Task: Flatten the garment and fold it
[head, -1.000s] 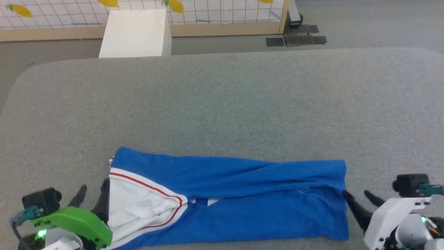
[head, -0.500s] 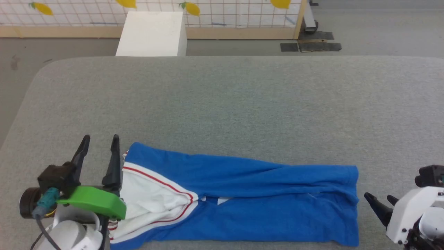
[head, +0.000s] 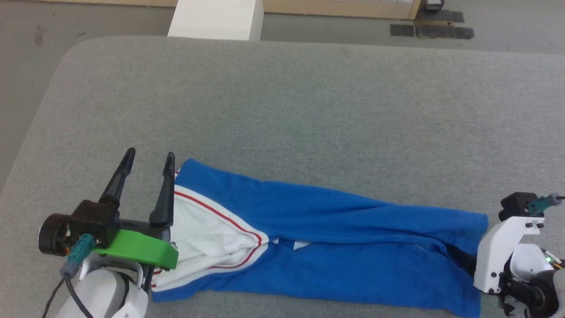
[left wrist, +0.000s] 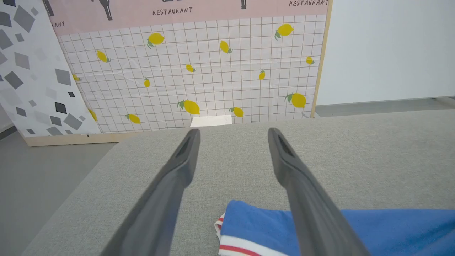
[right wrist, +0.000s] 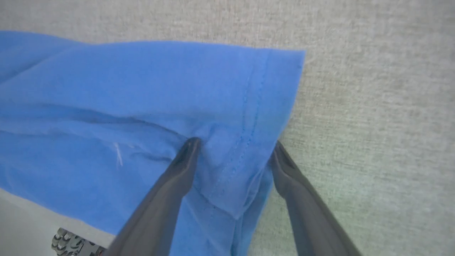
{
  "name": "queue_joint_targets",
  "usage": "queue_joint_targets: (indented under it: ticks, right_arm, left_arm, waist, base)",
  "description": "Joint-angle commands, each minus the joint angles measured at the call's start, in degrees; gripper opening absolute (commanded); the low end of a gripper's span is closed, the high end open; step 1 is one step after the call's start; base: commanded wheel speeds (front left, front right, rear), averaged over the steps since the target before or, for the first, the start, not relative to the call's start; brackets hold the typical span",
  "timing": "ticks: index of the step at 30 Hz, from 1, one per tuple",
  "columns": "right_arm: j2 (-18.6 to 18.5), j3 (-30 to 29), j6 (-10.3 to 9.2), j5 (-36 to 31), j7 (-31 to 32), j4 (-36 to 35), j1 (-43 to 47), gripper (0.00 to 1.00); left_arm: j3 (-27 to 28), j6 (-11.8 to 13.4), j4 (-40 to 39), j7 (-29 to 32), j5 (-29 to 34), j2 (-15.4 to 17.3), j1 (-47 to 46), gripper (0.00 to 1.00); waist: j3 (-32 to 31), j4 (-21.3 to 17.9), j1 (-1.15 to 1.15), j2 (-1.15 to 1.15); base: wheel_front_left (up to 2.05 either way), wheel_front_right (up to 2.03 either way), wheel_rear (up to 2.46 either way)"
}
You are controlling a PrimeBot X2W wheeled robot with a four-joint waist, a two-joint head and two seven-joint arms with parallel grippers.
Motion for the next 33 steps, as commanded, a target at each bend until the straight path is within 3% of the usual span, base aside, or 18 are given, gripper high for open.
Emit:
queue_joint_targets:
  ticks: [1,3,4,5,6,7,12,21,27,33]
  right_arm:
    - [0.45,1.47,-0.08,-0.28,1.73,1.61,0.23,1.00]
    - [1.02,2.67,-0.08,-0.01,2.99,2.74,0.48,1.00]
    - [1.19,3.22,-0.08,0.07,3.40,3.33,0.55,0.88]
    - [1.37,3.52,-0.08,0.22,3.59,3.79,0.54,0.48]
    - [1.53,4.01,-0.08,0.47,3.81,4.30,0.45,0.16]
    - [1.58,4.36,-0.08,0.61,3.79,4.62,0.35,0.00]
    - [1.07,6.66,-0.08,2.08,2.43,4.57,-1.08,0.00]
    - [-3.11,9.10,-0.08,2.21,-0.62,-0.48,-3.60,0.00]
    - [-6.30,5.98,-0.08,1.67,0.87,-3.45,-3.25,0.00]
    - [-9.66,-1.65,-0.08,1.01,3.02,-4.61,-1.44,0.00]
  left_arm:
    - [0.47,-0.41,0.27,-0.26,1.11,-0.55,-1.22,1.00]
    - [0.95,-0.61,0.48,-0.26,1.59,-0.89,-1.27,1.00]
    - [1.19,-0.68,0.67,-0.26,1.79,-1.12,-1.17,1.00]
    - [1.36,-0.77,0.79,-0.26,1.95,-1.27,-1.09,1.00]
    - [1.58,-0.86,0.92,-0.26,2.21,-1.44,-0.99,1.00]
    - [1.73,-0.93,1.05,-0.27,2.42,-1.55,-0.88,1.00]
    - [2.71,-1.26,1.62,-0.27,3.29,-1.86,-0.02,1.00]
    - [4.50,-0.35,1.11,-0.23,3.82,0.05,2.31,1.00]
    - [5.18,0.64,0.28,0.10,3.34,0.73,4.49,1.00]
    - [5.32,1.49,-0.90,0.44,3.33,1.07,5.64,1.00]
  waist:
    - [0.98,0.89,0.00,0.69]
    - [1.19,0.90,0.00,0.69]
    - [1.23,0.87,0.00,0.69]
    - [1.26,0.82,0.00,0.69]
    - [1.25,0.74,0.00,0.69]
    - [1.14,0.65,0.00,0.69]
    - [-0.13,-0.09,0.00,0.69]
    - [-3.60,-1.27,0.00,0.69]
    - [-5.06,-2.24,0.00,0.69]
    - [-5.35,-3.01,0.00,0.69]
  base:
    - [0.00,0.00,0.00]
    - [0.00,0.00,0.00]
    - [0.00,0.00,0.00]
    - [0.00,0.00,0.00]
    - [0.00,0.00,0.00]
    - [0.00,0.00,0.00]
    - [0.00,0.00,0.00]
    - [0.00,0.00,0.00]
    - [0.00,0.00,0.00]
    - [0.00,0.00,0.00]
